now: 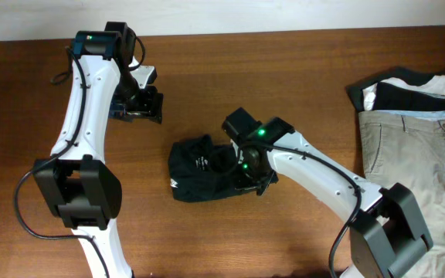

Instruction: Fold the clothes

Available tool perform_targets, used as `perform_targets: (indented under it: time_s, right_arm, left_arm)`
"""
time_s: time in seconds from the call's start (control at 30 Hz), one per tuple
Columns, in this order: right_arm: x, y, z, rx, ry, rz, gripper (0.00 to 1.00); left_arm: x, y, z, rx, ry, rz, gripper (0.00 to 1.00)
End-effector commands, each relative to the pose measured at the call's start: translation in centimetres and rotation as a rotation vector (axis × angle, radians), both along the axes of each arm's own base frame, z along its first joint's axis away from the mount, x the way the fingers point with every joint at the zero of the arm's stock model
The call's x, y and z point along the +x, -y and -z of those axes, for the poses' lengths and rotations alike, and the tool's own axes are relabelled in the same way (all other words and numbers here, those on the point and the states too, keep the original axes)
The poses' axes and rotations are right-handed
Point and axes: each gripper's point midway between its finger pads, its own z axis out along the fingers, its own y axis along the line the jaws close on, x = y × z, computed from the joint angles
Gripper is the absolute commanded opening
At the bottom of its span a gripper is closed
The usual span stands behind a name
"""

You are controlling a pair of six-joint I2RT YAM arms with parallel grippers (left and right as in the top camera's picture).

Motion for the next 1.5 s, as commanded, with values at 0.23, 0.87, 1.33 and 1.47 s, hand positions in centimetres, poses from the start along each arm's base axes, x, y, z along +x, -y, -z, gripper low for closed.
perform_targets:
  time_s: [0.23, 0.87, 1.33, 1.47]
  right_arm:
    - [8.5, -7.0, 0.4, 0.364, 0.240, -0.062, 0.53]
    - [8.6, 4.0, -0.9, 0.143, 0.158, 0.088, 0.27]
    - [1.9, -4.2, 3.4, 0.313, 0.020, -0.224, 0.26]
    - [1.3, -2.3, 0.6, 0.291, 0.011, -0.184, 0.04]
  left_arm:
    - [-0.1, 0.1, -0.2, -0.014, -0.002, -0.009, 0.80]
    - [-0.1, 0.1, -0.2, -0.014, -0.002, -0.009, 0.82]
    - [0.2, 0.1, -0.2, -0.015, 0.008, -0.009, 0.87]
    - [0.1, 0.1, -0.2, -0.015, 0.007, -0.009, 0.87]
